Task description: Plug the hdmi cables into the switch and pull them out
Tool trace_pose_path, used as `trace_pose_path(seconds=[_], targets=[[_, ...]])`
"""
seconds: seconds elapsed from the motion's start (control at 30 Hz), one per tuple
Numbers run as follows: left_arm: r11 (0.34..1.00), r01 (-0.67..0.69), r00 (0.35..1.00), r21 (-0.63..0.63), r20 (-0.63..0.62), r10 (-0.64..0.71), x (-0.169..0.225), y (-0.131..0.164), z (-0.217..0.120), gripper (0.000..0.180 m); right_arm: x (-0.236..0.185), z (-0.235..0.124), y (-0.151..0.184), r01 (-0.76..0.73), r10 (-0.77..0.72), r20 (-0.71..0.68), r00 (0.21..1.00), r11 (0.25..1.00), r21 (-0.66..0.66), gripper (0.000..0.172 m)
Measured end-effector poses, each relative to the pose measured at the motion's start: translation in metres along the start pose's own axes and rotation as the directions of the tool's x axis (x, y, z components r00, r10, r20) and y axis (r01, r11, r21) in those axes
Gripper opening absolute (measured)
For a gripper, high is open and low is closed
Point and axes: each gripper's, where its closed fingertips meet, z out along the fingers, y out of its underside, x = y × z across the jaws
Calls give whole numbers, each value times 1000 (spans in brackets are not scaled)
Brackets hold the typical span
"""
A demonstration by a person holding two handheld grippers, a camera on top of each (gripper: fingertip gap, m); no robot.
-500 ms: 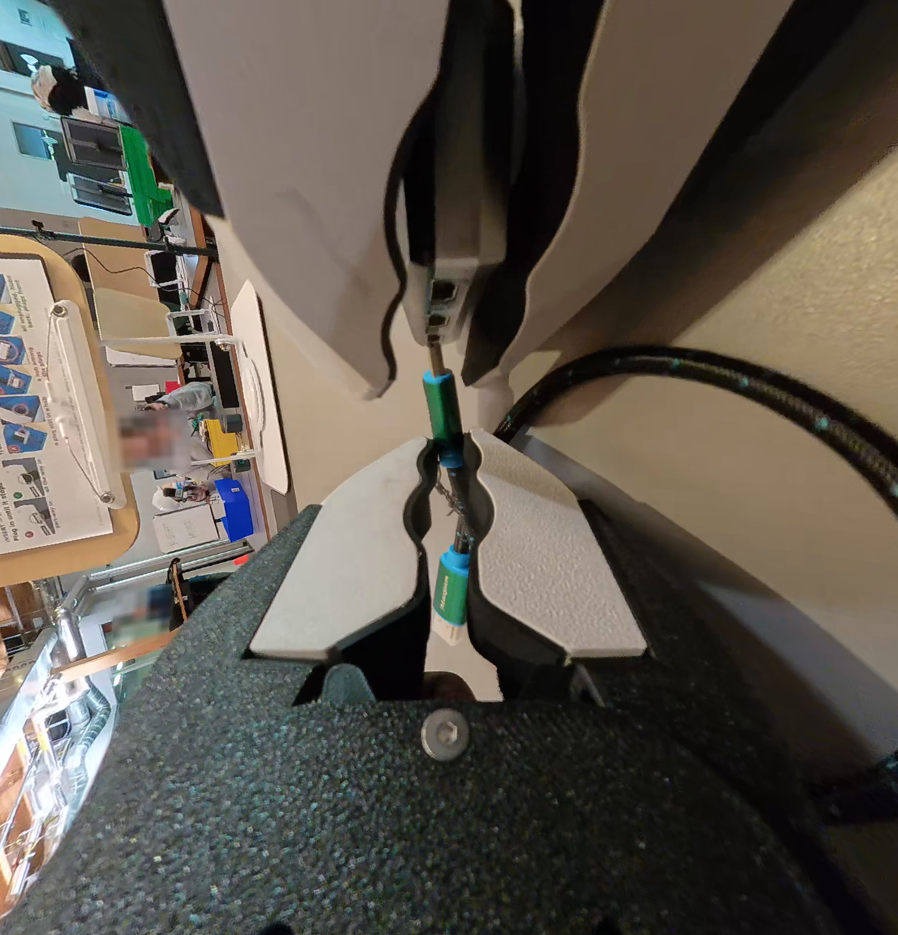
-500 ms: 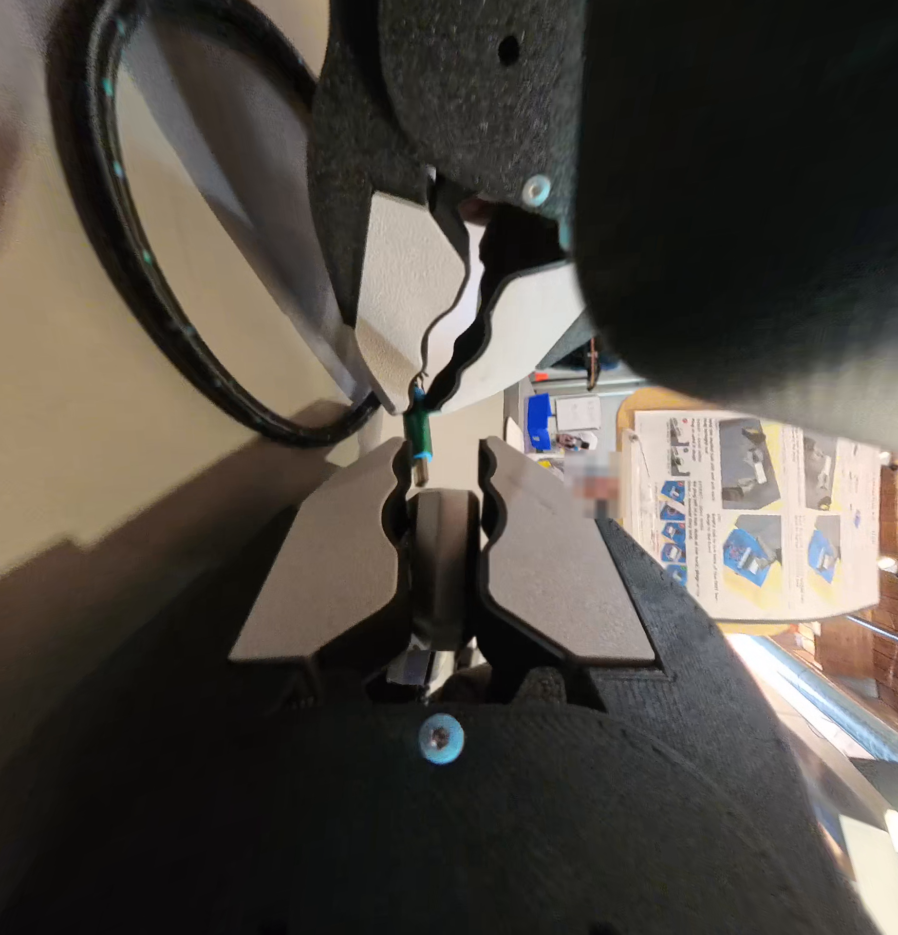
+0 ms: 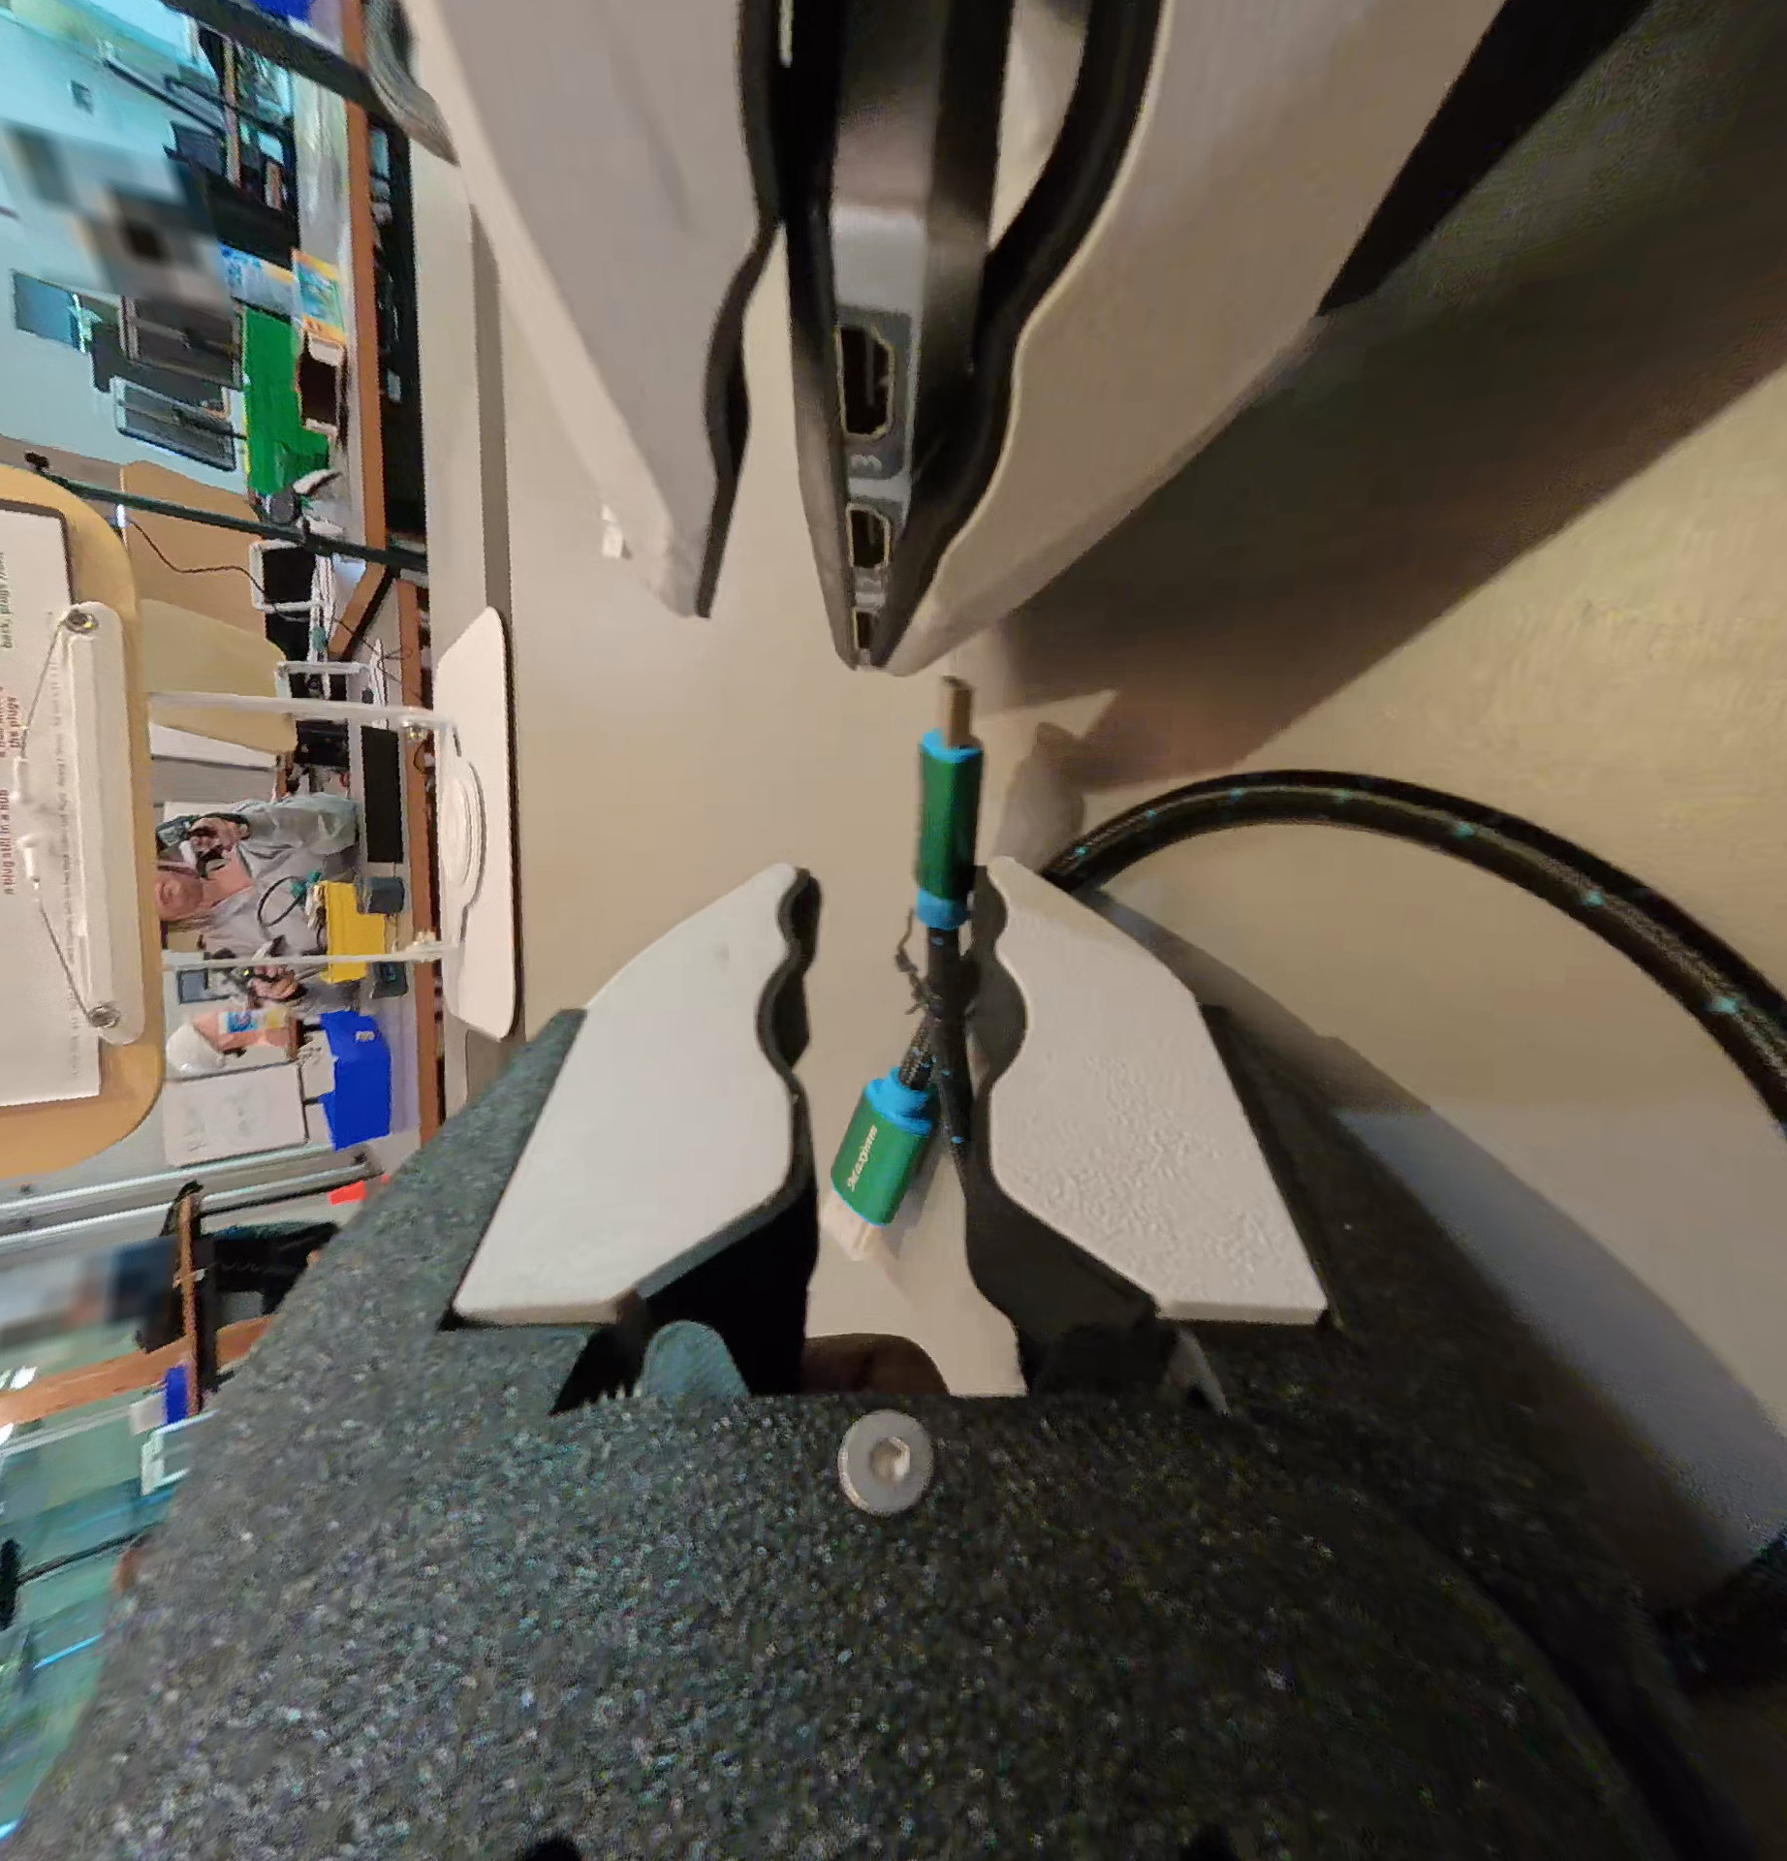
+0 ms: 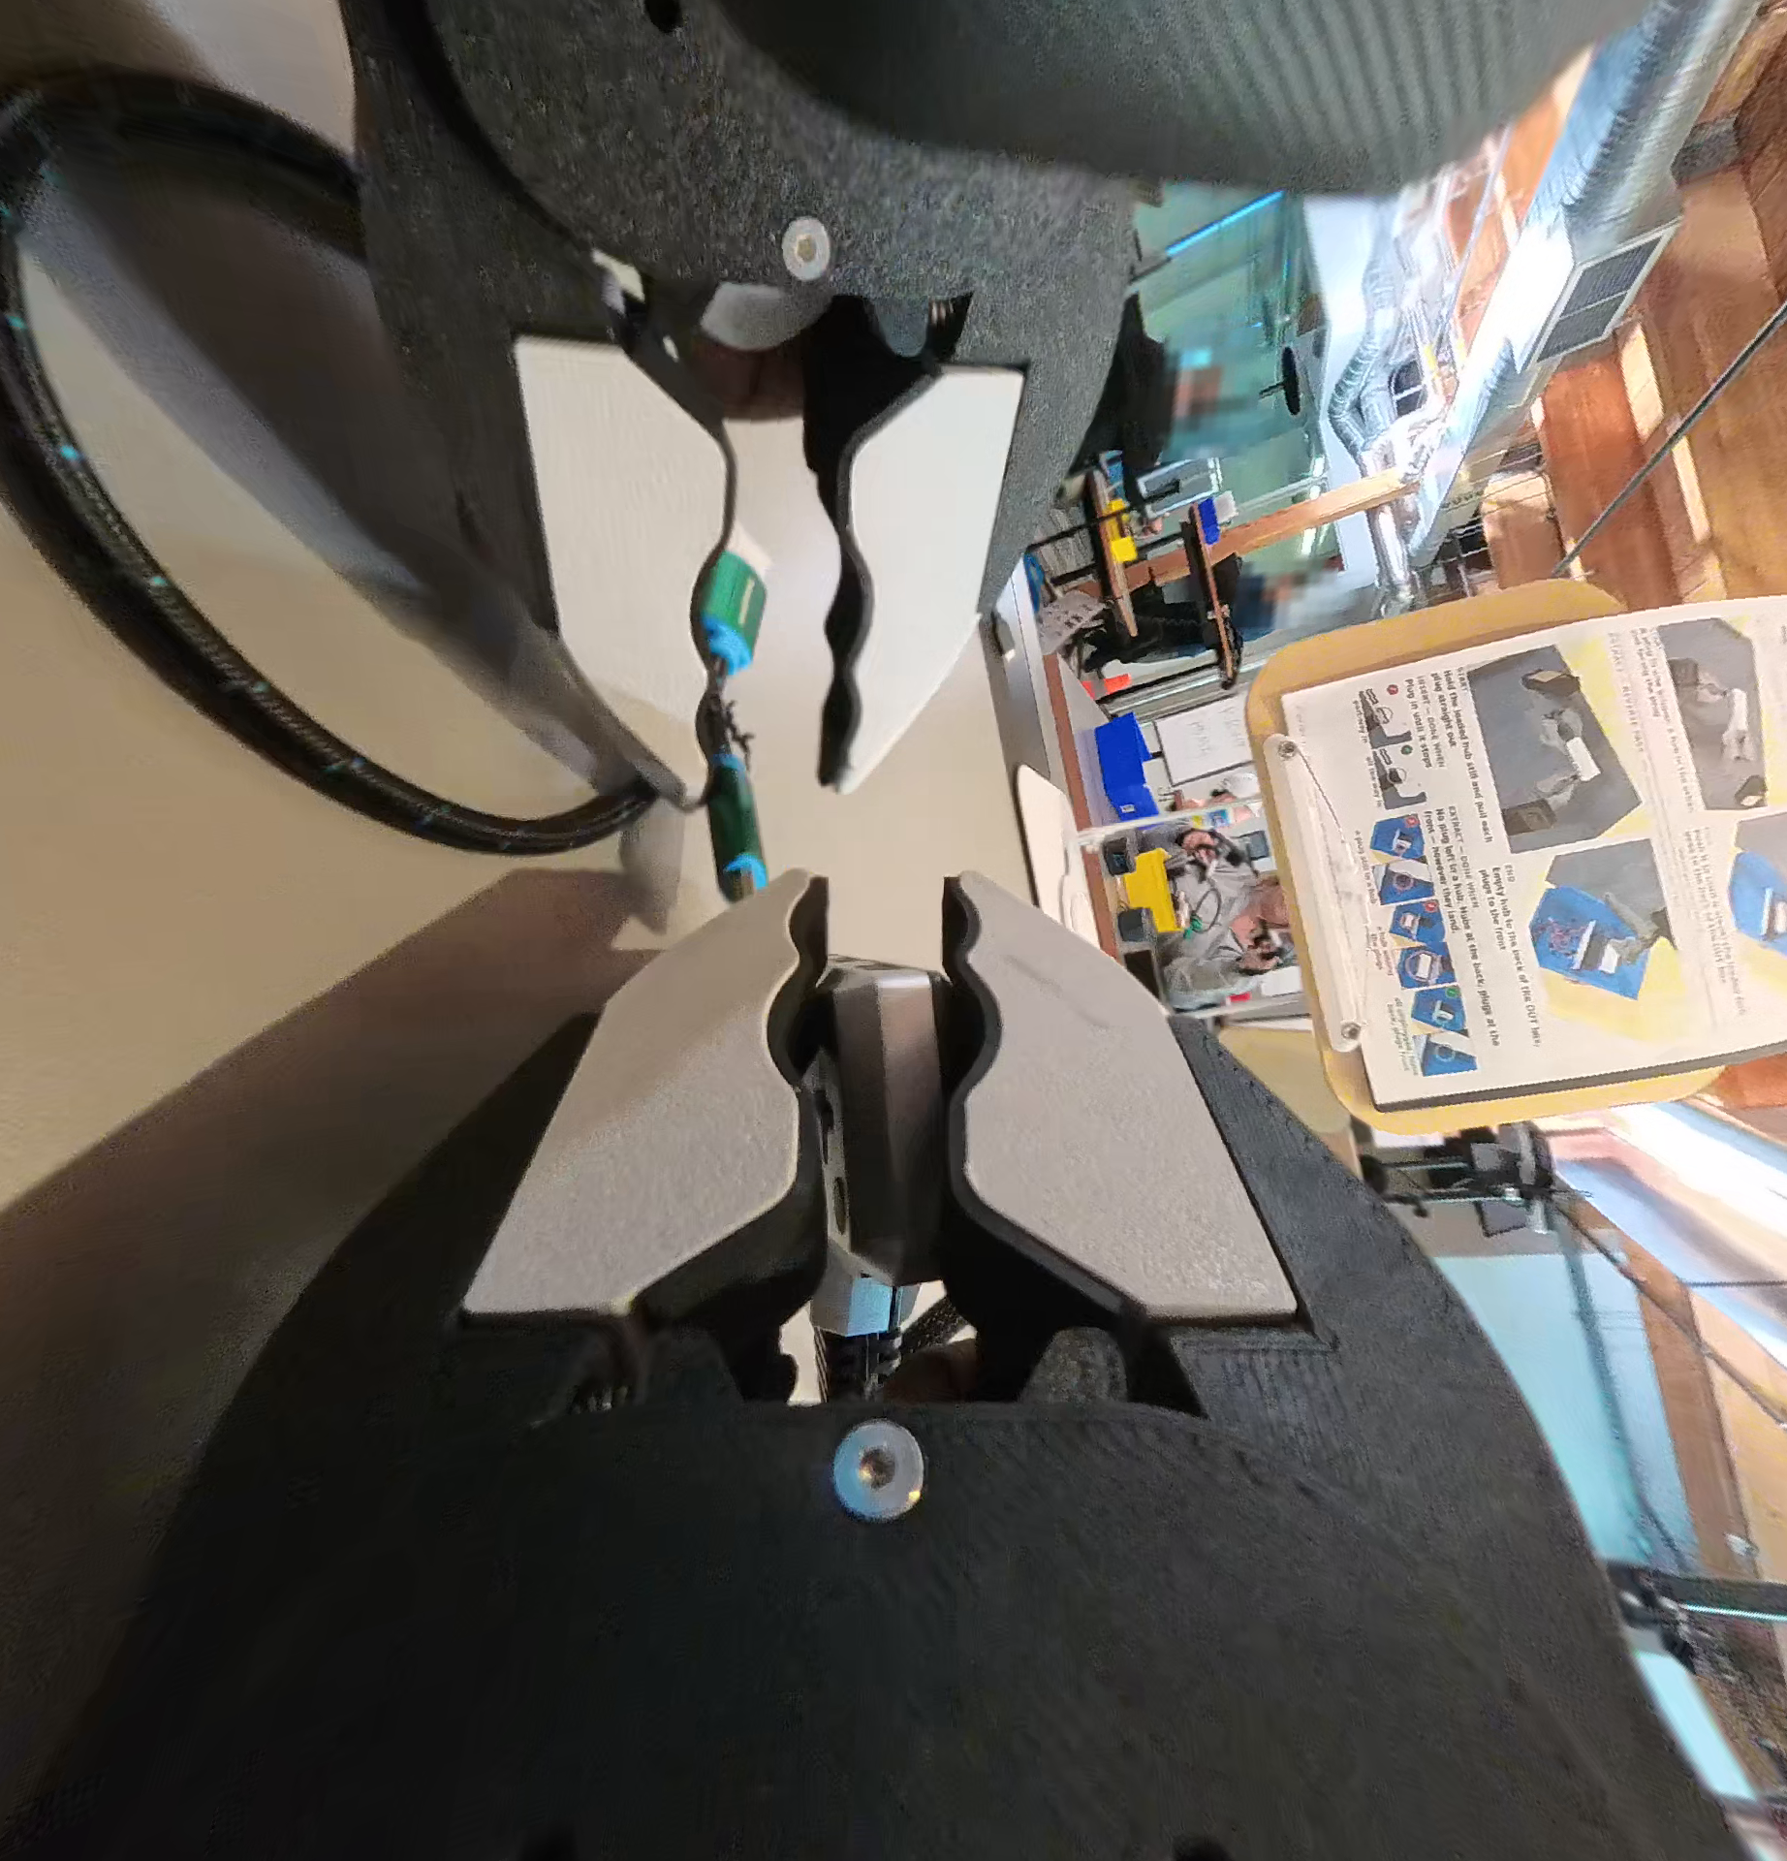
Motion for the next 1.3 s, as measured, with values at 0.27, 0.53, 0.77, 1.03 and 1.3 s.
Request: trace_pose_path(seconds=[0.27,0.53,0.77,1.03,1.3], targets=[[986,-5,1000,164,11,3,1,-31,-8,51,4,-16,-32,-46,44,14,999,982,183,20],[975,-57,998,215,-12,61,13,-43,-10,30,-9,-22,-49,43,-48,14,999,963,266,21],[983,-50,999,177,-4,52,10,-33,-6,29,-9,-26,-14,52,-85,179,980,982,180,51],[982,-33,999,186,-7,35,9,-37,-8,29,-5,-22,19,95,-105,191,976,994,57,47],[978,-103,995,181,19,102,13,-40,-7,29,-23,-23,24,2,-17,320,947,999,49,27]])
